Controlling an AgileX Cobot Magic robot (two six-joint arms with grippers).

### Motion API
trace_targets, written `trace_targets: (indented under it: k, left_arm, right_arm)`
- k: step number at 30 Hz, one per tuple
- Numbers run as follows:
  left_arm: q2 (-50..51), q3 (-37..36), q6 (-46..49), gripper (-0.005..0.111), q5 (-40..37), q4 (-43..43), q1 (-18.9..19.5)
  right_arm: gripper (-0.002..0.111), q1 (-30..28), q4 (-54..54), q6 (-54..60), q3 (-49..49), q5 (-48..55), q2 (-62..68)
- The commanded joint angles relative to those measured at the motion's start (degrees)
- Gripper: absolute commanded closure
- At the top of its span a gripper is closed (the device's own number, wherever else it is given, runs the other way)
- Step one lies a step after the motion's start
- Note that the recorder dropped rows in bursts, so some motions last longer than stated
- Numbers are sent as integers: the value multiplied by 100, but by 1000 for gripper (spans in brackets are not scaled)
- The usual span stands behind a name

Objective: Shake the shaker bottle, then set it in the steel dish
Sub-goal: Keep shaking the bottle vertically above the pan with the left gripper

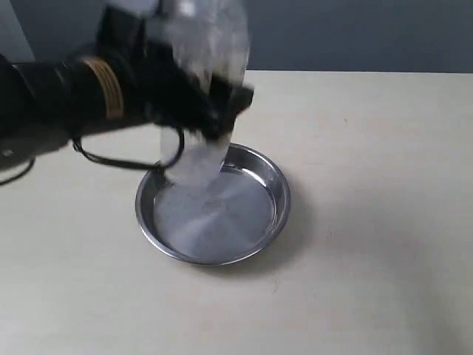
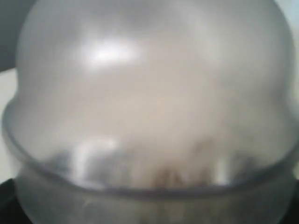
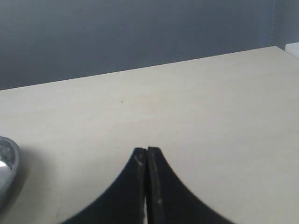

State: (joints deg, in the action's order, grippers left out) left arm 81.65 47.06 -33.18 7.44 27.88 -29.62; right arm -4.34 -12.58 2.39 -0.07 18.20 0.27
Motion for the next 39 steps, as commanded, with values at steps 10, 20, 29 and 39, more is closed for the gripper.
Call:
trace_targets:
  k: [10, 20, 29, 39]
  left_arm:
    - [-739, 44, -65, 106, 1566, 366, -125]
    - [-325, -245, -56, 106, 322, 125, -63]
    - [-95, -581, -16, 106, 663, 65, 34]
    - [-163, -428, -60, 106, 620, -133, 96]
  right_arm:
    - [109, -18, 20, 11, 7, -57, -27]
    - [109, -18, 19, 11, 7, -57, -27]
    - [109, -18, 48, 11, 7, -57, -27]
    - [109, -18, 48, 11, 7, -57, -27]
